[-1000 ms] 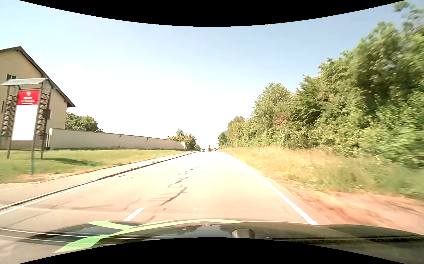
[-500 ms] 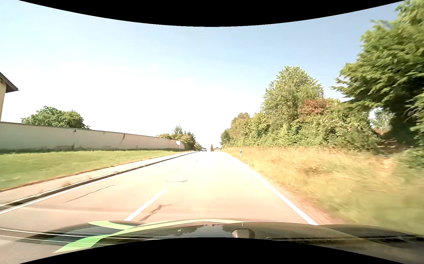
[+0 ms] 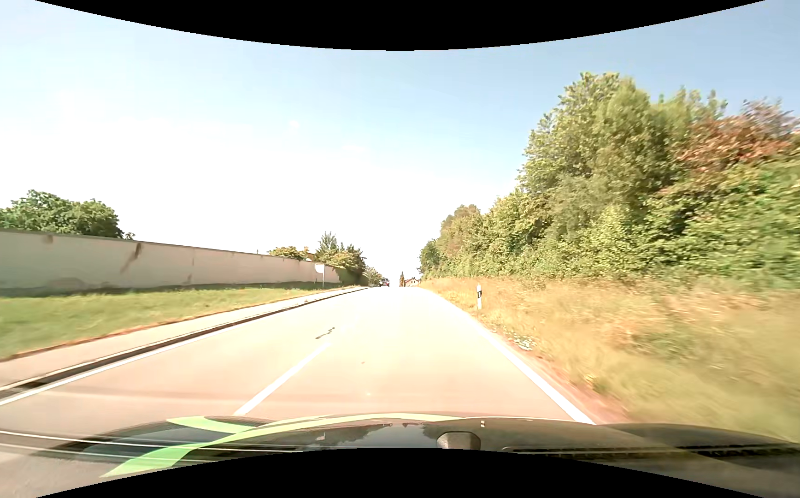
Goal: Follow the waypoints while adhering to traffic rules and regulations
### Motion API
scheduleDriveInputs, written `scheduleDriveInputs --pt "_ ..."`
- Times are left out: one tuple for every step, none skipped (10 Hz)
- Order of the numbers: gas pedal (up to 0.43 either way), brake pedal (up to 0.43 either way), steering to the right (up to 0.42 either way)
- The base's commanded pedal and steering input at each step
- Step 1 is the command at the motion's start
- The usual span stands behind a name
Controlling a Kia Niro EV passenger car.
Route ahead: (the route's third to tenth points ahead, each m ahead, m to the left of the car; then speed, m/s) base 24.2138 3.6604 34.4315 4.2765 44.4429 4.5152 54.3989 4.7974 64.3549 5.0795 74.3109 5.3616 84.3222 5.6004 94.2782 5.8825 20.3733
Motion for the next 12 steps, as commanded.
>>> scheduleDriveInputs --pt "0.248 0.0 -0.006" --pt "0.228 0.0 -0.006" --pt "0.22 0.0 -0.007" --pt "0.197 0.0 -0.008" --pt "0.189 0.0 -0.008" --pt "0.177 0.0 -0.009" --pt "0.177 0.0 -0.009" --pt "0.177 0.0 -0.008" --pt "0.177 0.0 -0.009" --pt "0.177 0.0 -0.008" --pt "0.177 0.0 -0.008" --pt "0.189 0.0 -0.008"
